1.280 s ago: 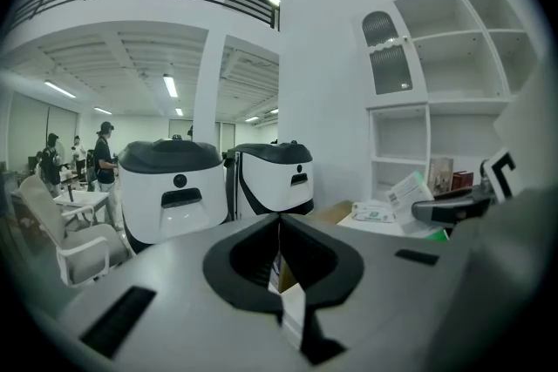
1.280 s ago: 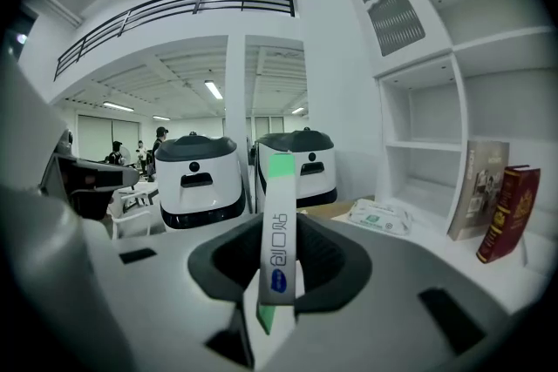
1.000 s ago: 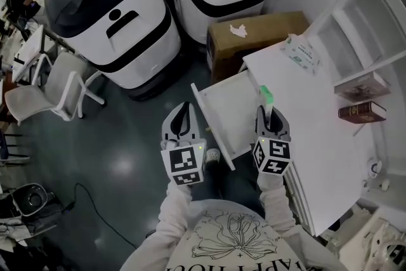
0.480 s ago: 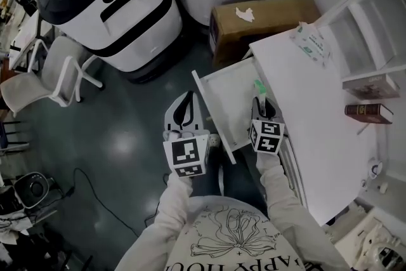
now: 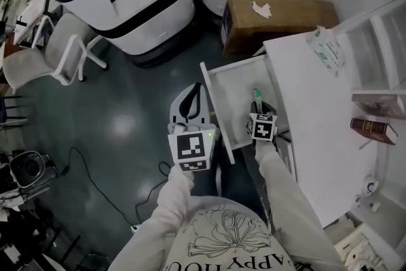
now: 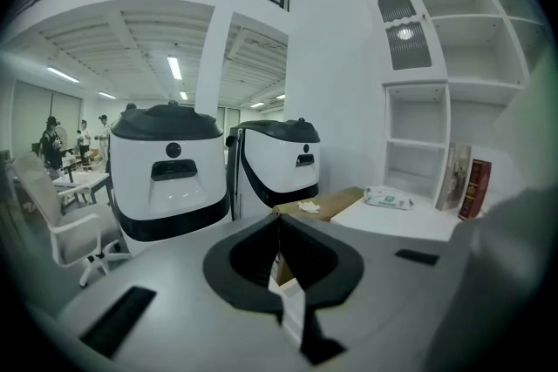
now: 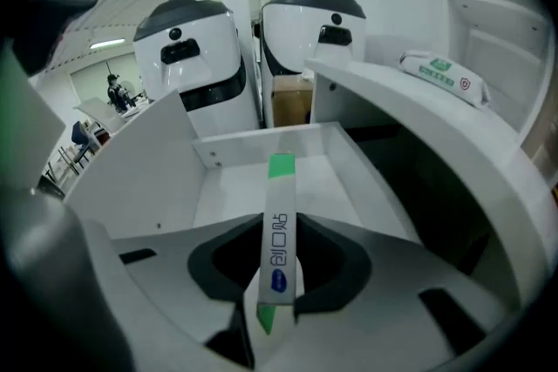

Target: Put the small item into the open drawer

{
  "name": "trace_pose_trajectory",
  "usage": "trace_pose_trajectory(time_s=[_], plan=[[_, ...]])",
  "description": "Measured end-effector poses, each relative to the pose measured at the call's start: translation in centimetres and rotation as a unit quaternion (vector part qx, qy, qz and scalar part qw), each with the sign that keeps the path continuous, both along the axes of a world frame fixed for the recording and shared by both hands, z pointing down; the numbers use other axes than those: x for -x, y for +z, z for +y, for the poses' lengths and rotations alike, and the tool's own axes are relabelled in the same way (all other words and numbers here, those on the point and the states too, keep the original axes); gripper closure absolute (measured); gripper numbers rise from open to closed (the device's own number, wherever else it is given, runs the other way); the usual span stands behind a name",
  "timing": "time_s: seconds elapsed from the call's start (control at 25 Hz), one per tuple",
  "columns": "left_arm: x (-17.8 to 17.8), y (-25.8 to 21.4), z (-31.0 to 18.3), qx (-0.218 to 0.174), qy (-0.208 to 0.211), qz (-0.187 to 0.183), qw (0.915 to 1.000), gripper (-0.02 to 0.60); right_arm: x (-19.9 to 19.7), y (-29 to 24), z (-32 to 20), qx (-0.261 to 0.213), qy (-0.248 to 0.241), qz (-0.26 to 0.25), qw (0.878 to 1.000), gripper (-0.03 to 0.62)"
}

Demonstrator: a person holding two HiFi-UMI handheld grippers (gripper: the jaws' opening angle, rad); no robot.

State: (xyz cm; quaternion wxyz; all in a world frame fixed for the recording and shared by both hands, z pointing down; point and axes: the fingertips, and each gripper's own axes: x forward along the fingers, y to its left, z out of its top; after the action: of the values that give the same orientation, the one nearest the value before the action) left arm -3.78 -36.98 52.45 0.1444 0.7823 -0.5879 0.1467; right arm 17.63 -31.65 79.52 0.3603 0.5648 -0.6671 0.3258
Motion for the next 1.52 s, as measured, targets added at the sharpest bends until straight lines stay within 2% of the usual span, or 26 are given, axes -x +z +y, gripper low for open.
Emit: trace_pose_trajectory(time_s=[0.32, 0.6, 0.76, 0.84, 1.0, 1.16, 1.32, 1.52], plan=[[0.1, 0.3, -0.5, -0.002, -0.011, -0.005, 0.9999, 0.574, 0.8, 4.0, 0.0, 0.077, -0.078, 0.037, 0.993, 0.503], [-0.1, 0.5, -0.6, 0.001, -0.018, -0.006, 0.9998, 0.574, -0.5, 6.5, 0.3, 0.111, -0.030, 0.019, 0.993, 0.502], [0.0, 0.6, -0.7, 0.003, -0.020, -0.007, 0.9998, 0.574, -0.3, 6.7, 0.3, 0.114, -0.032, 0.014, 0.993, 0.499], [0.0, 0.8, -0.8, 0.007, -0.021, -0.006, 0.9997, 0.574, 0.2, 5.8, -0.2, 0.109, -0.040, 0.005, 0.993, 0.468], [-0.2, 0.8, -1.0, 0.009, -0.021, -0.001, 0.9997, 0.574, 0.8, 4.9, -1.0, 0.075, -0.044, -0.006, 0.996, 0.407], [-0.8, 0.1, -1.3, 0.003, -0.017, 0.003, 0.9998, 0.574, 0.9, 1.7, -2.5, 0.003, -0.025, 0.002, 1.000, 0.395], [-1.3, -1.2, -1.9, -0.008, -0.013, 0.006, 0.9999, 0.574, 1.8, -4.3, -4.5, -0.085, -0.009, -0.018, 0.996, 0.428], [-2.0, -3.9, -2.6, -0.033, -0.008, 0.012, 0.9993, 0.574, 1.8, -13.3, -7.0, -0.193, 0.011, -0.034, 0.981, 0.489]])
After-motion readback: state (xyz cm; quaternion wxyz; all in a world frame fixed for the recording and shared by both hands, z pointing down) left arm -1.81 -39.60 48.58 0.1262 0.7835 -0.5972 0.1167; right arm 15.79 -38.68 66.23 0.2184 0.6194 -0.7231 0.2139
